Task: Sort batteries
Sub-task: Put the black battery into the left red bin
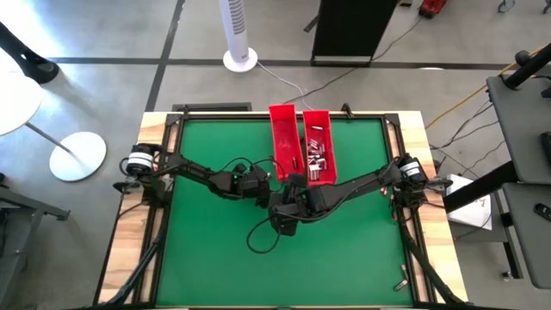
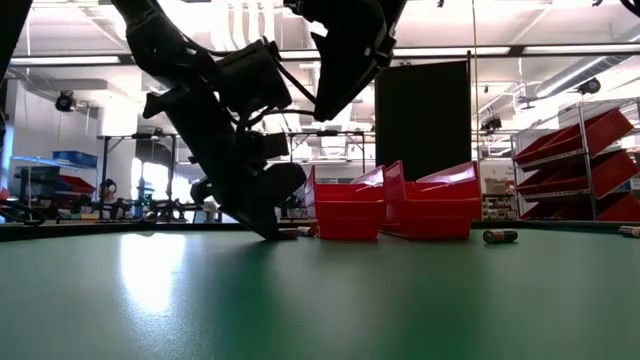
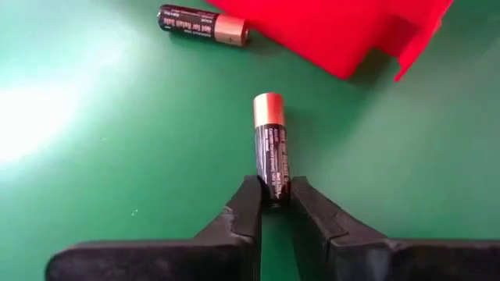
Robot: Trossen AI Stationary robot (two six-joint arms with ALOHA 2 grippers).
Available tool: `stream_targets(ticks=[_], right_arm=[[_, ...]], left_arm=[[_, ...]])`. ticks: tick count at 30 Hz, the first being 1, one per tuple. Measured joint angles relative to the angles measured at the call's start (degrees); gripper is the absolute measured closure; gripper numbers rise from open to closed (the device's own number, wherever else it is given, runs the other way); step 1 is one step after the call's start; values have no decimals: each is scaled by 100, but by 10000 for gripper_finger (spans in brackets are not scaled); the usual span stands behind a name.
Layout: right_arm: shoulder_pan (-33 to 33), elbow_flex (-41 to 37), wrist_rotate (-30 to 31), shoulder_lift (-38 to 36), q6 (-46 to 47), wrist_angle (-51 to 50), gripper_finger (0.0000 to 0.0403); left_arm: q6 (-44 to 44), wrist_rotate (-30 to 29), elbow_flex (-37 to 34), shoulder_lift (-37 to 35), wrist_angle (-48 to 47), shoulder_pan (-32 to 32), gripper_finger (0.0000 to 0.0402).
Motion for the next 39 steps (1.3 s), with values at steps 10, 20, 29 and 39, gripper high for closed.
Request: stream_targets(ticks=[10,20,29,39], right_arm=[[212,63,1,-9,314,-809,248],[760,-592,677,-16,1242,-585,257],[837,-2207,878,-15,1107,1882,238],[859,-2846,698,-11,903,3054,225]], left_arm=[[105,-321,-281,-743,-745,-31,379],[357,-443,-1063,-2726,175,-471,379],[1316,327,-1410,-3057,2932,-573,378],[1613,556,94,-1599,1979,35,377]])
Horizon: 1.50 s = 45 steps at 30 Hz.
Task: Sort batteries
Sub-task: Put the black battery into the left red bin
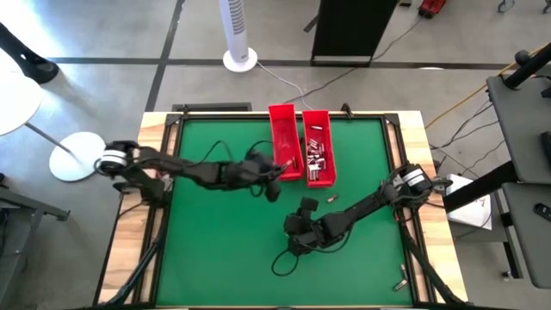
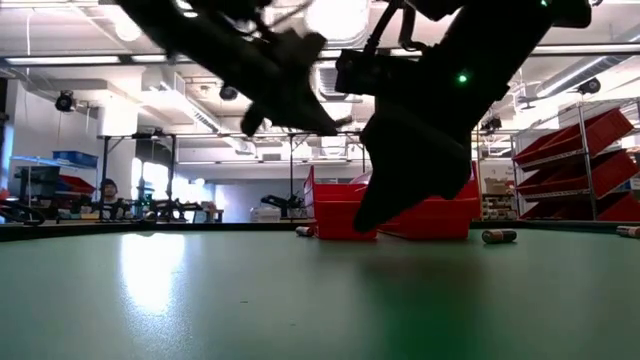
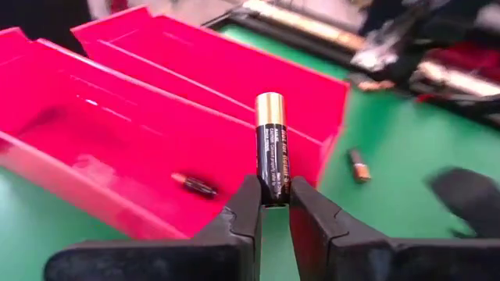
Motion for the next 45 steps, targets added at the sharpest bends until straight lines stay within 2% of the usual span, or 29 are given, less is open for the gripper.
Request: stream_targets(ticks=[5,13,21,25,27,30,32,34,38,45], right_arm=[[128,0,-5,0,137,-326,227],[203,-4,51,-7,792,-1230,206],[205,-1,49,-15,891,-1362,191],[244,20,49,-60,885,-1386,191],[273,22,49,-72,885,-1387,192],[286,20,54,-74,884,-1377,190],[283,20,236,-74,951,-1338,187],[277,17,474,-74,1079,-1336,182],[274,17,507,-74,1096,-1202,165],[264,29,494,-74,1040,-1097,123]], left_arm=[[-348,-297,735,637,-962,288,358],[-487,-448,964,751,-1289,392,294],[-22,-456,903,322,-1870,392,247],[71,-445,267,-233,-1904,439,242],[-71,-447,-285,-589,-1631,537,242],[-354,-423,-1241,-952,-435,719,242],[-234,-281,-1761,-977,409,813,241],[-55,59,-2056,-864,872,899,235],[181,537,-2169,-376,1199,1143,200],[1074,690,-1613,827,1547,1421,115]])
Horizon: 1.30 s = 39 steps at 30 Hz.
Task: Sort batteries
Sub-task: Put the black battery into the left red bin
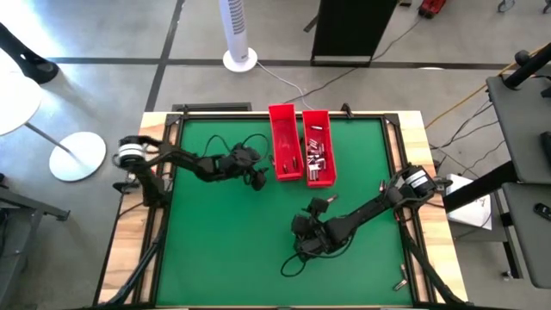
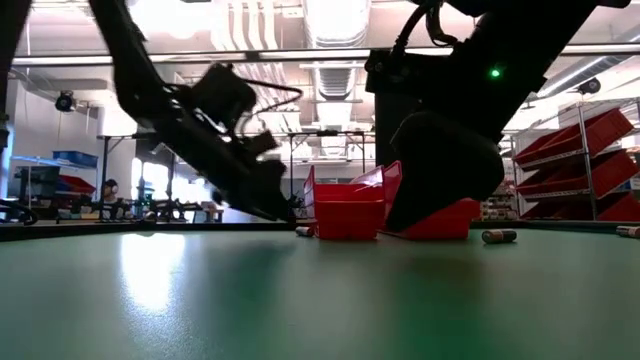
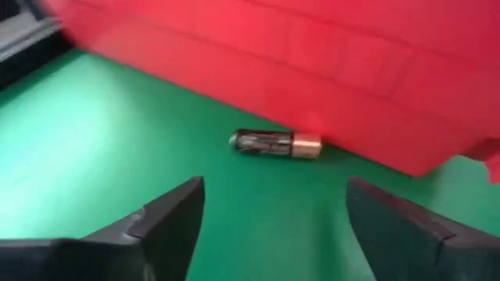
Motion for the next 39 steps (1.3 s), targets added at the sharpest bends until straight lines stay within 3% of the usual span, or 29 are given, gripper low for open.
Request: stream_targets(ticks=[8,15,21,26,33,39], right_arm=[[34,13,-273,-4,131,-6,85],[98,-12,-342,-4,171,0,71],[90,-21,-340,-4,201,4,77],[90,-21,-340,-4,197,6,75],[90,-21,-340,-26,83,-26,73],[90,-21,-297,-322,94,-312,85]], left_arm=[[396,300,566,962,358,188,67],[680,408,524,1443,1411,245,63],[584,486,537,1840,1751,332,65],[505,511,535,1940,1756,335,100],[519,554,445,1799,1725,341,190],[547,561,170,1528,1698,341,190]])
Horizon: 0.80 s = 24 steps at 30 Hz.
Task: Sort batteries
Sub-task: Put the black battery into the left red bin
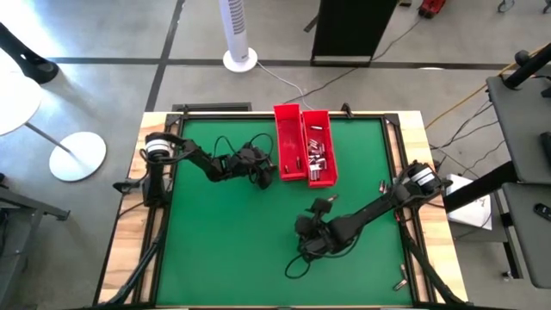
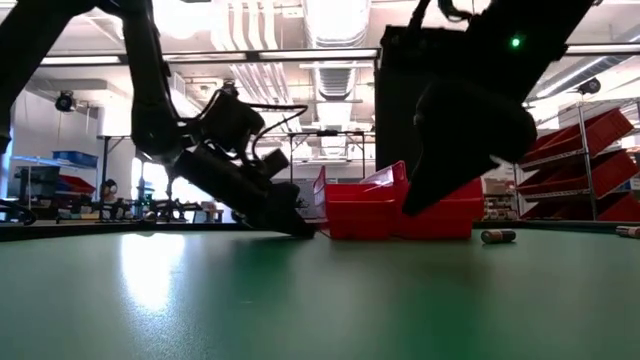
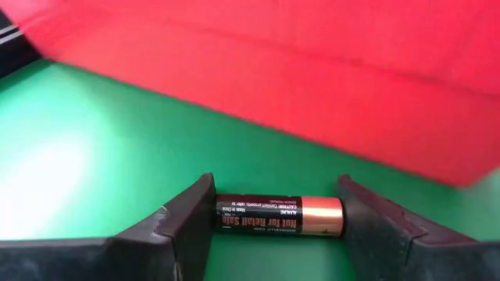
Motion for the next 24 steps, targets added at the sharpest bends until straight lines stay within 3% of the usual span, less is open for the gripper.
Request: stream_targets(ticks=[5,15,19,24], right_arm=[[17,0,19,-273,7,-237,94],[63,-2,89,-534,-30,-301,96],[63,-3,158,-532,-42,-233,87],[61,-22,167,-521,-121,-78,82]], left_arm=[[35,-22,-393,-580,-223,-132,190],[177,7,-962,-2420,-489,-795,190],[240,155,-694,-2862,-553,-951,190],[477,208,116,-2838,-1135,-954,189]])
